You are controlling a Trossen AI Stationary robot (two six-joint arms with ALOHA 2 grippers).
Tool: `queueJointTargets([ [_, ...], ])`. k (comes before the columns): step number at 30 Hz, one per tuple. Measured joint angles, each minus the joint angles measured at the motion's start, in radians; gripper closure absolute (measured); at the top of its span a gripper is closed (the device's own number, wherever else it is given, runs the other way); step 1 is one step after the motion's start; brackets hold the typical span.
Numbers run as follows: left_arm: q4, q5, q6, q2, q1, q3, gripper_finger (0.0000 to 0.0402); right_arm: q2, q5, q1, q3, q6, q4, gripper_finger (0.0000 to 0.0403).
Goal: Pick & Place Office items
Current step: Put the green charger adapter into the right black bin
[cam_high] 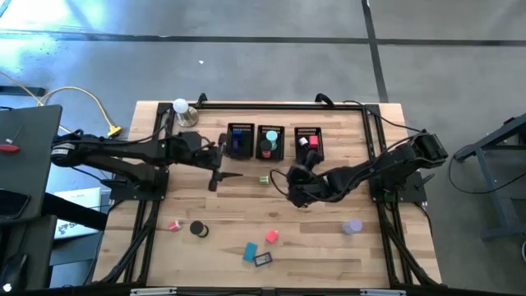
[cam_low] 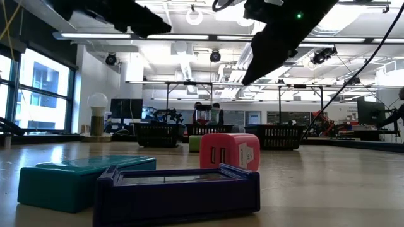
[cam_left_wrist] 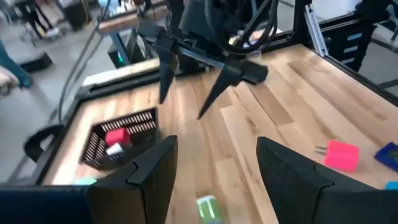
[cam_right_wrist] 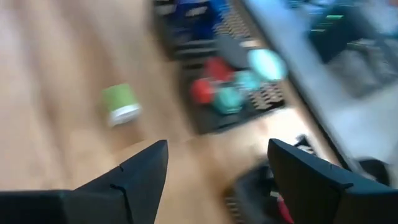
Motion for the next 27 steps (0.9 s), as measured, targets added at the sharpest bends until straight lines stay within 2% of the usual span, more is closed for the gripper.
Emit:
queueJointTargets([
  [3,-0.048,-0.042,-0.031,0.000,-0.033,0.000,0.0190,0.000,-0.149,-0.005,0.000,-0.094,0.052,0.0137],
  [7,-0.151,-0.101,-0.091,-0.001,-0.056,0.000,0.0190,0.000,-0.269,-0.006,0.000,-0.175,0.146,0.0137],
  [15,-0.292,-0.112,-0.168,-0.006,-0.058,0.000,0.0190,0.000,-0.510,-0.006,0.000,-0.246,0.294,0.0137],
  [23,-0.339,-0.107,-0.250,-0.055,-0.058,0.000,0.0190,0.027,-0.488,-0.038,0.000,-0.298,0.359,0.0137],
  [27,-0.384,-0.073,-0.293,-0.073,-0.058,0.000,0.0190,0.083,-0.586,-0.082,0.001,-0.298,0.387,0.0137],
])
